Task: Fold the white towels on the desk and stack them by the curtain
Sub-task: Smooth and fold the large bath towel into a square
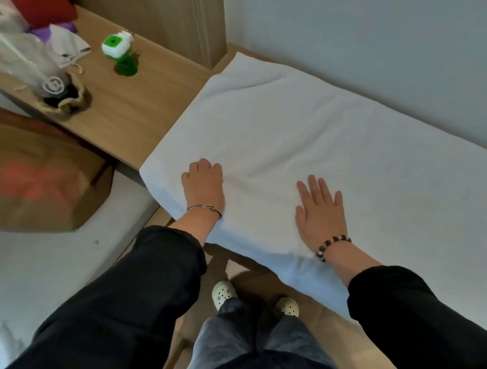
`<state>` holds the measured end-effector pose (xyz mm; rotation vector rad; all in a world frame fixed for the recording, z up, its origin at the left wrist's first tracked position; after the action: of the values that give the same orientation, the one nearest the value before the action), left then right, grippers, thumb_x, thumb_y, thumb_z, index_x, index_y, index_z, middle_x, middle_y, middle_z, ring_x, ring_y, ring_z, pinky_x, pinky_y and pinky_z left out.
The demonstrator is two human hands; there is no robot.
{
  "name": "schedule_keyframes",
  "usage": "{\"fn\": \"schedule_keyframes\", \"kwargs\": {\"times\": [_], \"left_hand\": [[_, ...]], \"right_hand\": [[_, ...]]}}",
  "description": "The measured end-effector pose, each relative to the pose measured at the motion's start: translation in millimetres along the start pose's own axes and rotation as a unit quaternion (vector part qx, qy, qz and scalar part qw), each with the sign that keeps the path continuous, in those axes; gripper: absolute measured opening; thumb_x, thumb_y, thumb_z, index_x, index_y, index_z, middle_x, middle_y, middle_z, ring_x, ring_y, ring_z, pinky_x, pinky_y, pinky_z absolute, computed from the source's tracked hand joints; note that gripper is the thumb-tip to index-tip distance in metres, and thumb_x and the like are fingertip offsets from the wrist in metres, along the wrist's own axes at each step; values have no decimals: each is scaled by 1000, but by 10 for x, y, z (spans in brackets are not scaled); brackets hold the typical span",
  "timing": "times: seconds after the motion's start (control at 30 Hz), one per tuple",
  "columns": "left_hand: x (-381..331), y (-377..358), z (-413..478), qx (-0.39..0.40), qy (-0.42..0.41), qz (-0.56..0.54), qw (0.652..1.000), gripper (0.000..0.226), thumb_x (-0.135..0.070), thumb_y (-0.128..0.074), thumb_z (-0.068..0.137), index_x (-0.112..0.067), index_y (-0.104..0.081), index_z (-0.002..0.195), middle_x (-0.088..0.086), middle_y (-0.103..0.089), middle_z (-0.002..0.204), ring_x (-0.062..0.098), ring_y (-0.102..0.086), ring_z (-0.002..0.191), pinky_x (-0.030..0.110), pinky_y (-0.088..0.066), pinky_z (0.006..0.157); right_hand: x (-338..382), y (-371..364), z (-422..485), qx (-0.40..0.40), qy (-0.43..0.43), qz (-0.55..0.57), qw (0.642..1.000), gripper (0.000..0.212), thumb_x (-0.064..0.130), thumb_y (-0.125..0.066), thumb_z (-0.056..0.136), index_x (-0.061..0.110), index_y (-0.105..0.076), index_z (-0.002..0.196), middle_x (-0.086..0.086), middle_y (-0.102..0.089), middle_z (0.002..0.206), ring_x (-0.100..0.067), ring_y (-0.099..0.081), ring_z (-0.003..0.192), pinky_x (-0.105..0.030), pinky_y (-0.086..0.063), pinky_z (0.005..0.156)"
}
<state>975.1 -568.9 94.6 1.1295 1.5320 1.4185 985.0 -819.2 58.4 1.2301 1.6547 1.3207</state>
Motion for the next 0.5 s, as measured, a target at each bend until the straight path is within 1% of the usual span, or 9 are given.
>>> {"fn": "schedule_keyframes", "kwargs": {"times": [0.03,0.1,0.13,0.17,0.2,0.27,0.33,0.43,0.5], "left_hand": [[-137,-34,-80,5,-34,-8,999,34,-31,-42,98,-20,-47,130,9,-42,137,30,-37,127,42,-35,99],[-606,-193,-392,30,-189,-6,982,55,-41,-32,100,-22,-18,150,7,-11,158,28,-8,145,49,-12,114],[-826,-280,-610,47,-263,-3,964,61,-44,-29,100,-23,-6,152,5,2,160,25,4,147,48,-1,116],[-982,-368,-817,67,-310,2,948,65,-46,-27,99,-22,2,152,3,10,160,23,12,146,47,7,115],[-1076,-452,-974,87,-326,3,941,67,-48,-26,99,-21,6,152,2,16,158,20,19,144,45,13,113],[-1164,-560,-1147,118,-312,-6,943,71,-51,-26,98,-21,10,151,0,23,156,18,34,137,44,23,108],[-1233,-580,-1203,130,-315,-10,940,71,-53,-25,97,-22,10,151,-4,27,152,16,42,130,44,27,106],[-1157,-493,-1103,112,-322,-9,940,64,-48,-22,100,-24,5,152,-5,23,154,15,36,132,47,20,110],[-866,-414,-896,83,-241,-10,967,60,-44,-20,101,-24,3,152,-2,17,158,17,28,139,49,12,113]], "right_hand": [[13,7,-2,1,-10,3,1000,57,39,-17,99,24,-4,153,-3,7,161,-21,7,147,-48,1,117],[29,2,-83,-2,-22,23,1000,59,39,-21,99,22,-5,153,-6,7,160,-22,7,147,-49,4,116],[26,-37,-166,2,-13,28,1000,61,40,-22,98,22,-4,153,-6,7,160,-22,8,147,-49,5,115],[11,-99,-276,12,2,20,1000,62,42,-21,97,24,-2,153,-4,8,160,-20,9,147,-48,6,115],[-26,-170,-392,25,16,5,1000,63,44,-20,95,27,0,153,-1,10,160,-19,11,147,-48,7,115],[-188,-256,-557,32,7,-3,999,63,45,-19,95,31,2,152,3,12,160,-17,13,146,-48,7,115],[-350,-239,-580,26,-47,17,998,61,41,-20,96,29,0,152,2,11,160,-17,12,146,-49,6,115],[-333,-140,-469,20,-93,48,994,58,35,-22,99,20,-7,153,-4,7,160,-21,9,147,-50,3,116],[-167,-45,-359,14,-72,58,996,57,33,-24,100,17,-9,152,-6,7,160,-23,8,147,-50,2,116]]}}
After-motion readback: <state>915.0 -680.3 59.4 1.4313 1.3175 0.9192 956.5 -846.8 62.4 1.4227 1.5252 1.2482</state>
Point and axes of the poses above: each hand's wrist, its own z-axis towards the middle knuckle, its own y-axis out of the back of the hand, x = y × z, the point moved 9 cm from there along z, towards the middle knuckle
